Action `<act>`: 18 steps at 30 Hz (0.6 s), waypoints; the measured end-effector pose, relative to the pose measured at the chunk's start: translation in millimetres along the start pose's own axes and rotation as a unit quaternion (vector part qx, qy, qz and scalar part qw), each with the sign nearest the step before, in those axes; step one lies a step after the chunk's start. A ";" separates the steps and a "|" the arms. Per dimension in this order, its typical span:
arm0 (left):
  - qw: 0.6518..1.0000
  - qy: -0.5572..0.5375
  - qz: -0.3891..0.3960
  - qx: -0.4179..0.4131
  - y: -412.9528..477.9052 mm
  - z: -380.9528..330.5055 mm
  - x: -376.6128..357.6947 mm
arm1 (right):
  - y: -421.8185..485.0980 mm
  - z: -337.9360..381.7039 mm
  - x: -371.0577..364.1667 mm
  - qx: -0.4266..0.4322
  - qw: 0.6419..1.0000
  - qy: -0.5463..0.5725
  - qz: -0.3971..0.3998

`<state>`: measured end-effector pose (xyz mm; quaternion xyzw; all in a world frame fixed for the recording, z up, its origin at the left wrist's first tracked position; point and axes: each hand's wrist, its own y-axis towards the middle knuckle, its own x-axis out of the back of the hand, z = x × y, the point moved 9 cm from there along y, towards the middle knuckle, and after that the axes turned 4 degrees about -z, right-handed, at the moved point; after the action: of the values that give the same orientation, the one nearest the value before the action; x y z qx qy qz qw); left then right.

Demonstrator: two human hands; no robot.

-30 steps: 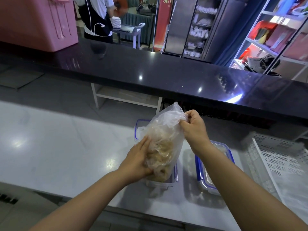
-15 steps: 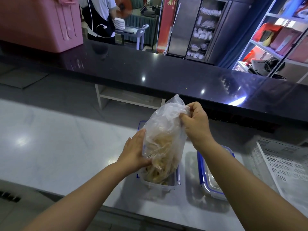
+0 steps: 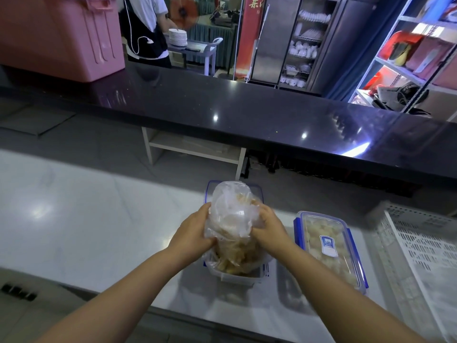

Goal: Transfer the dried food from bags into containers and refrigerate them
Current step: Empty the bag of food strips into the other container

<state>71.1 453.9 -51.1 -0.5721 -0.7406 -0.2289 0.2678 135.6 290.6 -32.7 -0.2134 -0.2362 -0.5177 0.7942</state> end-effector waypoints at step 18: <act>0.991 0.026 0.129 0.011 1.8 3.3 8.5 | -8.7 -4.7 -9.7 0.066 0.981 -0.180 0.021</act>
<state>70.7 462.7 -48.0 -0.6535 -0.6563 -0.1988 0.3205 124.9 291.6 -41.4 -0.2555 -0.4044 -0.4376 0.7614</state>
